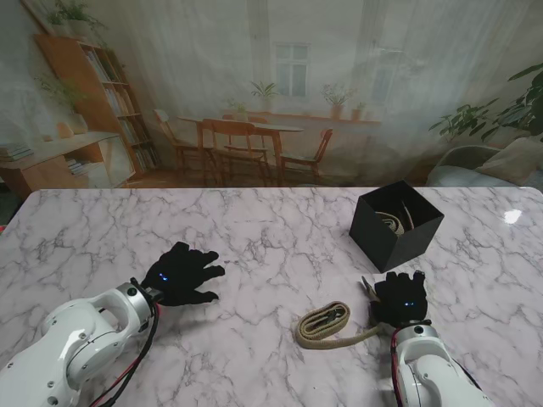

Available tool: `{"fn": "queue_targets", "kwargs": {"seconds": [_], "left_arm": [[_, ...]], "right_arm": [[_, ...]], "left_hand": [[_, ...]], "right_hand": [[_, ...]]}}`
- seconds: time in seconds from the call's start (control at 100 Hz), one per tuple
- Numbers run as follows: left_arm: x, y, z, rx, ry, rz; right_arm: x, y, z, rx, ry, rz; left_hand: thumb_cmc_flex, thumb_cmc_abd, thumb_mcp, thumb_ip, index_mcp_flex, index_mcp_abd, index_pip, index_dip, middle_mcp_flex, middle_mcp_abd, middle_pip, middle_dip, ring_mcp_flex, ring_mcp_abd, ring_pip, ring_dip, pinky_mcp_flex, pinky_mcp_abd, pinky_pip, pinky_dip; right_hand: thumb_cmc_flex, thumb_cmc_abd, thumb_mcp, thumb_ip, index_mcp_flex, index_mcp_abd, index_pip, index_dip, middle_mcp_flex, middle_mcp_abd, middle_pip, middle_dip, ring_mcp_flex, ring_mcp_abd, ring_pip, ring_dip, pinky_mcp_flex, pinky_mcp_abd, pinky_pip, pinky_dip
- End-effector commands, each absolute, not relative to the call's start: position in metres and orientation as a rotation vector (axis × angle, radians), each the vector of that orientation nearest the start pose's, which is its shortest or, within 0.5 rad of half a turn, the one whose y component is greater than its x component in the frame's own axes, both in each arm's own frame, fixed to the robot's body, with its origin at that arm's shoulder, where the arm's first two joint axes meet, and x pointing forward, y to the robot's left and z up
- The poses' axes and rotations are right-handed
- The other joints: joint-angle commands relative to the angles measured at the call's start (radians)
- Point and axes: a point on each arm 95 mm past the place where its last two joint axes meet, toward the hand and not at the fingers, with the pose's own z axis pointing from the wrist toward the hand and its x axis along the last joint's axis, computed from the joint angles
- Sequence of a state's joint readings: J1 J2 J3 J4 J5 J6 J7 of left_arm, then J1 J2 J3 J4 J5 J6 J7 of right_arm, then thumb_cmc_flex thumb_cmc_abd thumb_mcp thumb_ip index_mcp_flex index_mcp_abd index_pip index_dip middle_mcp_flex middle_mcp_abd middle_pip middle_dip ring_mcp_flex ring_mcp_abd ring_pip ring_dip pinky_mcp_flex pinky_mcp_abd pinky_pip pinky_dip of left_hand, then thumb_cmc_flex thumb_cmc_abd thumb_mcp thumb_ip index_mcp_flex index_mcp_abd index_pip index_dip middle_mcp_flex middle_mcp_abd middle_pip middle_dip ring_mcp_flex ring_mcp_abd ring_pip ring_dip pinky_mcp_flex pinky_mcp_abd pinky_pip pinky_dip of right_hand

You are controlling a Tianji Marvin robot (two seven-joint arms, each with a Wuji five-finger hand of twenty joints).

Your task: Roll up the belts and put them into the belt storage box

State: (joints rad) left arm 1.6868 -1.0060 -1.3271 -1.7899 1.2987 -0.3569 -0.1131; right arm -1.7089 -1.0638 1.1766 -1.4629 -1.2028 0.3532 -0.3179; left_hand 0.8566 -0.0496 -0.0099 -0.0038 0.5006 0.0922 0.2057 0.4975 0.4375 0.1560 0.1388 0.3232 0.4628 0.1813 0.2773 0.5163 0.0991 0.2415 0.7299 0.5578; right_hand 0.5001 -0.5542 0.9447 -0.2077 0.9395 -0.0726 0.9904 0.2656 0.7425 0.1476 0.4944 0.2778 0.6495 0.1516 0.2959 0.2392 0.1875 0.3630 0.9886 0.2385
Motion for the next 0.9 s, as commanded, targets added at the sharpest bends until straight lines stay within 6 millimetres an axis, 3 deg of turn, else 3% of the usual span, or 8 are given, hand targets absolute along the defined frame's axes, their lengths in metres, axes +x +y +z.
{"fn": "queue_targets", "kwargs": {"seconds": [0.0, 0.15, 0.3, 0.89], "left_arm": [[0.361, 0.004, -0.301, -0.724, 1.938, -1.349], [0.361, 0.004, -0.301, -0.723, 1.939, -1.350], [0.361, 0.003, -0.302, -0.721, 1.942, -1.353], [0.361, 0.003, -0.303, -0.723, 1.952, -1.355]], "right_arm": [[0.349, -0.050, -0.397, 1.084, 1.330, 1.055], [0.357, -0.045, -0.394, 1.076, 1.338, 1.083], [0.367, -0.039, -0.392, 1.066, 1.363, 1.101], [0.391, -0.007, -0.383, 1.010, 1.507, 1.182]], "left_hand": [[-0.009, 0.047, -0.017, -0.015, 0.025, 0.000, 0.009, 0.005, -0.021, 0.020, -0.021, -0.013, -0.004, 0.019, -0.029, -0.006, -0.018, 0.038, -0.032, 0.001], [-0.009, 0.048, -0.017, -0.015, 0.025, -0.003, 0.009, 0.005, -0.022, 0.019, -0.021, -0.013, -0.003, 0.018, -0.029, -0.007, -0.018, 0.038, -0.032, 0.001], [-0.009, 0.048, -0.016, -0.015, 0.025, -0.002, 0.009, 0.005, -0.022, 0.019, -0.021, -0.013, -0.003, 0.017, -0.029, -0.007, -0.018, 0.038, -0.032, 0.001], [-0.009, 0.050, -0.017, -0.015, 0.025, -0.002, 0.008, 0.005, -0.022, 0.018, -0.021, -0.013, -0.004, 0.018, -0.029, -0.007, -0.017, 0.038, -0.032, 0.002]], "right_hand": [[0.027, 0.027, 0.009, -0.016, 0.020, -0.063, 0.019, -0.022, 0.016, -0.006, 0.001, 0.005, 0.017, -0.008, 0.048, 0.029, 0.003, 0.002, -0.005, 0.015], [0.028, 0.048, -0.053, -0.019, -0.001, -0.160, 0.014, -0.039, 0.040, -0.012, -0.001, 0.005, 0.038, -0.013, 0.055, 0.035, 0.013, -0.004, 0.000, 0.017], [0.022, 0.064, -0.083, -0.023, -0.011, -0.210, 0.009, -0.052, 0.057, -0.016, -0.007, 0.001, 0.051, -0.017, 0.056, 0.037, 0.017, -0.006, 0.001, 0.018], [0.018, 0.096, -0.127, -0.024, -0.061, -0.297, -0.009, -0.077, 0.059, -0.028, -0.030, -0.008, 0.059, -0.028, 0.040, 0.037, 0.012, 0.013, -0.012, 0.013]]}}
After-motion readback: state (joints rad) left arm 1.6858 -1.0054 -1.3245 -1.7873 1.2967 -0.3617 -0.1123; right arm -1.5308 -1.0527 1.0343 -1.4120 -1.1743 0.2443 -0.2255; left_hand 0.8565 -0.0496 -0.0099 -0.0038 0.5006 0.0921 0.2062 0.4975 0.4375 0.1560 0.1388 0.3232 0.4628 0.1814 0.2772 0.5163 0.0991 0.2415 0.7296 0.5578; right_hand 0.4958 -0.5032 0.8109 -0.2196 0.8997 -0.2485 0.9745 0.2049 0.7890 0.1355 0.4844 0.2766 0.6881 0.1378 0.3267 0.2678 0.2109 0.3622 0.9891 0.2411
